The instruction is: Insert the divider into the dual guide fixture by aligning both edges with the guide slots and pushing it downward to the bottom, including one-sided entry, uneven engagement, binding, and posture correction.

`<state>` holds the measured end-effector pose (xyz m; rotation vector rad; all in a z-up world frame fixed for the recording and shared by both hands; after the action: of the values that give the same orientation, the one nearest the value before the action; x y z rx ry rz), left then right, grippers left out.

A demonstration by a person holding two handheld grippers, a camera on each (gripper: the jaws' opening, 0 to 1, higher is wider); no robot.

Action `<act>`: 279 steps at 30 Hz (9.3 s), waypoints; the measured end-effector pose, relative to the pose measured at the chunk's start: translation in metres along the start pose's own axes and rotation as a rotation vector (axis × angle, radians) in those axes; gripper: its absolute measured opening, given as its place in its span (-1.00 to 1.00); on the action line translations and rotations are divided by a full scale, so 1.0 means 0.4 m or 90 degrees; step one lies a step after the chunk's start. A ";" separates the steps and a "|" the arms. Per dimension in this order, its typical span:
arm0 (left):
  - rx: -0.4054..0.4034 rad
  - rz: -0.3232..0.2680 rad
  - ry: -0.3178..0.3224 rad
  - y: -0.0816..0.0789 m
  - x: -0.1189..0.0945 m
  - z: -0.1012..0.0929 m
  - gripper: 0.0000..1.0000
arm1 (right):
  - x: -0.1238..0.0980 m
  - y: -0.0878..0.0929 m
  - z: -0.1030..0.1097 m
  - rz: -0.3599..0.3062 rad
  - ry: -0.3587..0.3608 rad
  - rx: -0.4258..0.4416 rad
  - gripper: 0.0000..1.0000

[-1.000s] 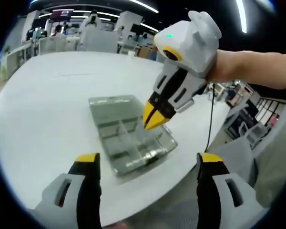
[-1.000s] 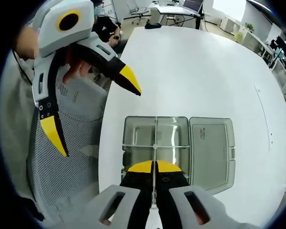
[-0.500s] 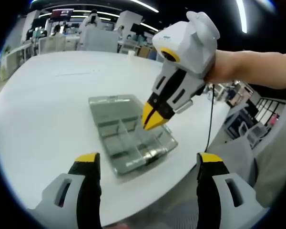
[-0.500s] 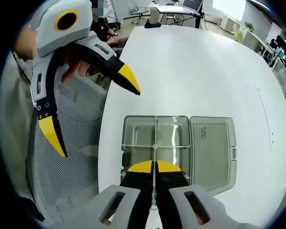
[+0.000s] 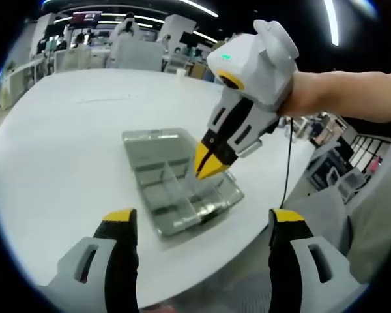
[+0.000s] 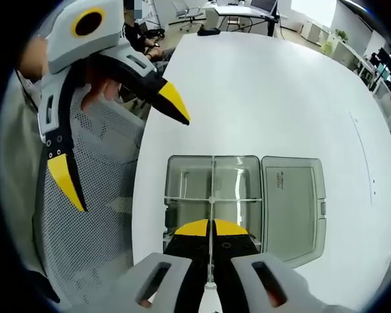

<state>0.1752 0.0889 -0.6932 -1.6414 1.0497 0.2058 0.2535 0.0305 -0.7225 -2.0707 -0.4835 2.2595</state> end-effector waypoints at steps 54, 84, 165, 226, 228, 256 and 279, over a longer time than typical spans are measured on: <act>-0.005 0.011 -0.004 0.010 0.002 0.009 0.60 | 0.047 0.010 -0.001 0.003 -0.006 0.014 -1.00; -0.003 0.018 -0.004 0.014 0.008 0.010 0.59 | 0.055 0.010 0.000 0.005 -0.007 0.008 -1.00; -0.001 0.034 -0.002 0.022 0.014 0.016 0.57 | 0.080 0.013 -0.004 0.020 0.005 -0.005 -1.00; 0.002 0.035 -0.004 0.021 0.010 0.019 0.57 | 0.088 0.017 -0.005 0.017 0.014 0.036 -0.72; 0.003 0.035 -0.005 0.021 0.010 0.020 0.57 | 0.088 0.018 -0.006 0.015 0.015 0.039 -0.71; 0.009 0.048 -0.006 0.025 0.011 0.020 0.59 | 0.063 0.032 -0.007 -0.058 0.025 0.157 -0.39; 0.014 0.062 -0.013 0.034 0.009 0.021 0.70 | 0.035 0.029 0.005 -0.141 0.034 0.254 -0.12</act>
<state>0.1707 0.0943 -0.7082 -1.5670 1.1126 0.2741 0.2519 0.0225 -0.7386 -1.7776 -0.2205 1.9758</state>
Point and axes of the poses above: the point that each gripper's makers call its tool centre point, and the gripper's own axes: x roughly forward along the fingers, z roughly to its left, y roughly out of its underside, the point moved 3 cm from there along -x, roughly backward along the fingers, and after that the axes turned 5 degrees about z, right-handed, at the moved point
